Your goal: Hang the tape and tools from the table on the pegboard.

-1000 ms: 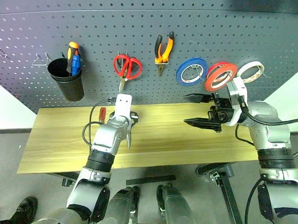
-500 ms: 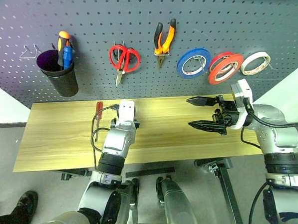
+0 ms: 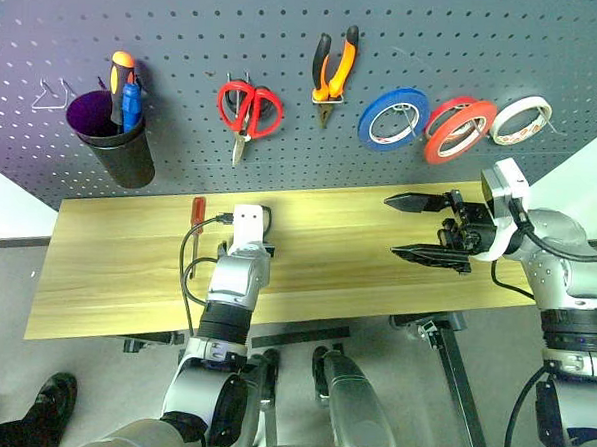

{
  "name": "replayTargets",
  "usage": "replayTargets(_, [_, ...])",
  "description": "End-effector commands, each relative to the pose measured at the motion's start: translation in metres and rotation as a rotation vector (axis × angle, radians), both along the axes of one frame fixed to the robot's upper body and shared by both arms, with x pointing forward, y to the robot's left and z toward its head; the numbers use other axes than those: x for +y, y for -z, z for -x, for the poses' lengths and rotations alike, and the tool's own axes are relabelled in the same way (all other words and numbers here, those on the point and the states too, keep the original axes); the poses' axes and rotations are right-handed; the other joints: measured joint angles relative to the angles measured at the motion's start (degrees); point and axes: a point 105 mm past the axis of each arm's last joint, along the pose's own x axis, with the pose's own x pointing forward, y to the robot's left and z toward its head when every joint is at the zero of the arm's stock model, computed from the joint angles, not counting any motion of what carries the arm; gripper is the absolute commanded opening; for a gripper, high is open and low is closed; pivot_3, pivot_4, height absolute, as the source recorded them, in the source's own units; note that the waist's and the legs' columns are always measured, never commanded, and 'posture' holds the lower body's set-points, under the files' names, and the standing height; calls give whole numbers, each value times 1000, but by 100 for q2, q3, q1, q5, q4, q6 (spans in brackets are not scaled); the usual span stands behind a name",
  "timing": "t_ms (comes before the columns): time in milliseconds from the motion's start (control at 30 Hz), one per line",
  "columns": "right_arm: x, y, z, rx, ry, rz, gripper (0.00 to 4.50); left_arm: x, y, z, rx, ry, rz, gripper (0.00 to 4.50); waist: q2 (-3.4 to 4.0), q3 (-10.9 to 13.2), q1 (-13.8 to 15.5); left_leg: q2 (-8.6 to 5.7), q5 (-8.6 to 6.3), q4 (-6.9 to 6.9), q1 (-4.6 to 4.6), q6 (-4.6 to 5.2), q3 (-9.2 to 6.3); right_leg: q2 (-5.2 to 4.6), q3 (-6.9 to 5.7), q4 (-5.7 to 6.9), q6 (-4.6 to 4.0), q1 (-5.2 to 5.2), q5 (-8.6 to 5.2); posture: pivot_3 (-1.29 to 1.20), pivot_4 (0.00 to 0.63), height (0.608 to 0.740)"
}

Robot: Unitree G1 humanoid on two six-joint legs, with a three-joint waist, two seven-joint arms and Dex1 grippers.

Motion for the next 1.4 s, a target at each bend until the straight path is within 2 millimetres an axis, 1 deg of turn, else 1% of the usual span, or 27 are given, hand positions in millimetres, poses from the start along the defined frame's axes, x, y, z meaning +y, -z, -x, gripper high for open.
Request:
replayTargets(33, [-3, -11, 4, -72, -5, 4, 4458, -10, -3, -1, -12, 17, 5, 4500, 0, 4, -18, 0, 0, 0, 0, 0, 0, 0, 0, 0, 0, 0, 0, -296, 368, 729])
replayTargets(200, [-2, -13, 5, -77, -8, 3, 4458, -15, 0, -2, 1, 24, 22, 4500, -1, 6, -63, 0, 0, 0, 1, 0, 0, 0, 0, 0, 1, 1, 0, -305, 377, 729])
replayTargets(500, [-4, -13, 5, -69, 13, 11, 4458, -16, 8, -7, 37, 25, 22, 4500, -2, 7, -124, 1, -1, 2, 2, 0, 1, -1, 0, 0, 3, 3, 0, -320, 378, 729])
replayTargets(567, [-4, -13, 5, -72, 16, 15, 4500, -16, 11, -5, 58, 24, 21, 4101, -2, 7, -124, 1, -1, 2, 2, 0, 2, -1, 0, 0, 4, 3, 0, -324, 377, 729])
replayTargets(600, [-4, -13, 5, -73, 17, 15, 4500, -15, 12, -4, 77, 27, -5, 3903, -2, 7, -127, 1, -1, 2, 2, 0, 2, -1, 0, -1, 4, 3, 0, -325, 377, 729])
replayTargets(667, [-4, -15, 5, -76, 20, 11, 4500, -20, 14, -3, 100, 63, -9, 3262, -2, 7, -139, 1, -2, 2, 2, -1, 2, -1, -1, -1, 4, 3, 0, -325, 375, 729])
replayTargets(700, [-4, -15, 5, -77, 22, 10, 4500, -21, 15, -2, 109, 66, -10, 2863, -2, 7, -142, 1, -2, 2, 2, -1, 2, -1, 0, -1, 4, 3, 0, -325, 375, 729])
replayTargets(833, [-3, -15, 5, -82, 25, 12, 4500, -24, 17, 4, 146, 82, -47, 1494, -1, 7, -161, 1, -3, 1, 3, -3, 2, -1, 0, 0, 5, 3, 0, -327, 375, 729])
replayTargets(867, [-3, -16, 5, -81, 24, 11, 4500, -23, 17, 5, 147, 81, -60, 1252, -2, 7, -163, 1, -5, 0, 4, -6, 2, -1, 0, 0, 5, 4, 0, -327, 376, 729])
replayTargets(967, [-3, -16, 4, -82, 26, 9, 4500, -25, 20, 7, 159, 88, -52, 1240, -1, 7, -174, 2, -8, 1, 4, -12, 3, -1, 0, 0, 5, 4, 0, -326, 374, 729])
replayTargets(1133, [-2, -17, 2, -89, 34, 7, 4500, -26, 18, 7, 145, 97, -58, 1240, -1, 8, -174, 1, -8, 0, 4, -12, 3, -1, 0, -1, 6, 4, 0, -324, 372, 729])
replayTargets(1233, [-2, -16, 0, -93, 40, 6, 4500, -22, 13, 5, 110, 74, -77, 1240, -1, 8, -176, 1, -8, -1, 4, -12, 3, -1, 0, -2, 6, 4, -1, -320, 371, 729])
replayTargets(1333, [-2, -16, 0, -87, 39, 2, 4500, -25, 7, 2, 64, 96, -31, 1240, -2, 14, -183, 2, -8, -2, 4, -12, 3, -1, 0, -2, 6, 3, -1, -316, 371, 729])
replayTargets(1367, [-2, -16, 0, -86, 38, 3, 4500, -24, 4, 1, 51, 101, -64, 1240, -1, 15, -182, 2, -8, -2, 3, -12, 3, -1, 0, -2, 7, 3, -1, -315, 373, 729])
replayTargets(1400, [-1, -15, 0, -86, 38, 4, 4500, -25, 3, 1, 37, 95, -50, 1240, -2, 17, -181, 2, -8, -2, 3, -12, 3, -2, 0, -3, 7, 3, -1, -314, 371, 729])
